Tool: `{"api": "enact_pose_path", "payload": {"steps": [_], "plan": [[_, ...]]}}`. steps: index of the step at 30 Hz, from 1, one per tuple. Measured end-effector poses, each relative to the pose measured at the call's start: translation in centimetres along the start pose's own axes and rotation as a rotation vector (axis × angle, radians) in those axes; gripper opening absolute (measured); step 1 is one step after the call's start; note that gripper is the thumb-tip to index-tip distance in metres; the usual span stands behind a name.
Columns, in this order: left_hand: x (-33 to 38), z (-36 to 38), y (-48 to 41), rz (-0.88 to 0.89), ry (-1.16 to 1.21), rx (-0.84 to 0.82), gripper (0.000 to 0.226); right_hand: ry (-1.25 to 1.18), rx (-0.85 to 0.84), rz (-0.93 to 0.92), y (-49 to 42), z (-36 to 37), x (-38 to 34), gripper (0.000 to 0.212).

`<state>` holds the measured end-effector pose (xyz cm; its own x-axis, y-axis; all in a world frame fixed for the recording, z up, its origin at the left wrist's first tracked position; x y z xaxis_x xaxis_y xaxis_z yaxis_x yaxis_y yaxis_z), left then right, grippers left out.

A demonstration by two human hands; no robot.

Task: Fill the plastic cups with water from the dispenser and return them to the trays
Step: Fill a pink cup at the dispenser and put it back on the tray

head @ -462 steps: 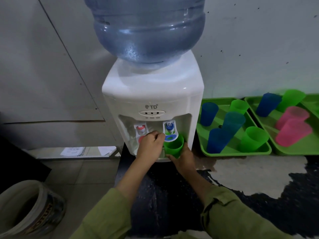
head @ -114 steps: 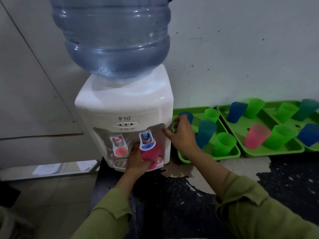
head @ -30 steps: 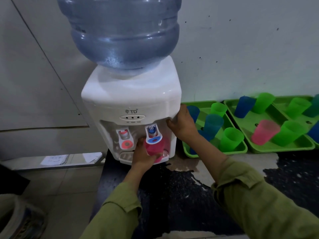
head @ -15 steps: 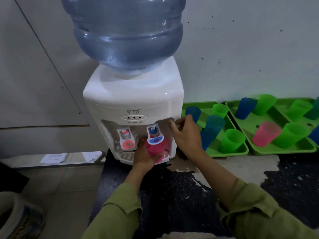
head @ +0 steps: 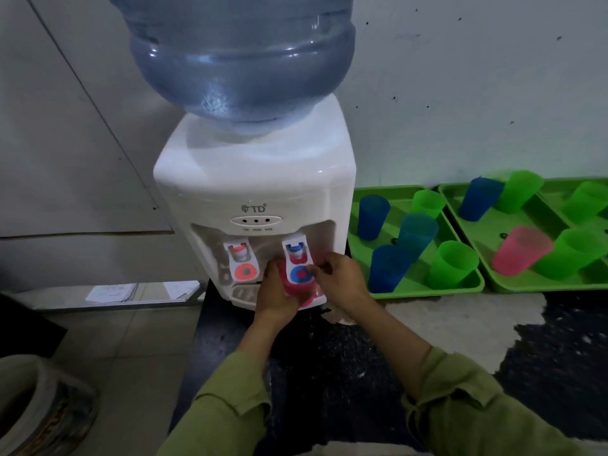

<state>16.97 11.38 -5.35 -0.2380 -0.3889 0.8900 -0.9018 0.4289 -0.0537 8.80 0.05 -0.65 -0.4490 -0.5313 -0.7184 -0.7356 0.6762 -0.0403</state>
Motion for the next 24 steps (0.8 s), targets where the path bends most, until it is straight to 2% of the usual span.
{"api": "enact_pose_path", "payload": {"steps": [5,8,11,13,17,19,24], "plan": [[0.0,-0.1,-0.2,-0.005,-0.015,0.0,0.074,0.036,0.09,-0.056,-0.8,0.5,0.1,0.025],[-0.3,-0.2,-0.2,-0.012,0.031,0.004,0.073,-0.039,0.162,-0.075,0.1,0.2,1.2,0.024],[-0.7,-0.3,0.7,-0.04,0.135,0.012,0.07,-0.122,0.179,-0.016,1.1,0.2,3.2,0.018],[-0.9,-0.2,1.5,-0.048,0.196,0.012,0.072,-0.132,0.11,-0.007,1.6,0.6,4.2,0.021],[-0.9,-0.1,2.7,-0.043,0.244,0.004,0.074,-0.249,-0.23,-0.073,2.6,2.6,4.5,0.06],[-0.9,-0.1,3.3,-0.042,0.255,-0.006,0.075,-0.313,-0.341,-0.108,3.2,3.3,4.2,0.072],[-0.6,0.1,4.8,-0.048,0.246,-0.041,0.072,-0.312,-0.353,-0.136,4.0,3.4,4.9,0.084]]}}
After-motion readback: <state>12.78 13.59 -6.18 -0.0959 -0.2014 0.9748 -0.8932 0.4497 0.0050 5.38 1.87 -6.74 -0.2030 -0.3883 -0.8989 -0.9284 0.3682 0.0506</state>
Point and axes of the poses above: each hand's wrist, its own y-axis away from the middle knuckle, its own z-axis out of the palm, x = y × z, the point moved 6 cm from there along -y, towards the middle knuckle, and after that the axes turned 6 degrees about x, right-handed, at the moved point
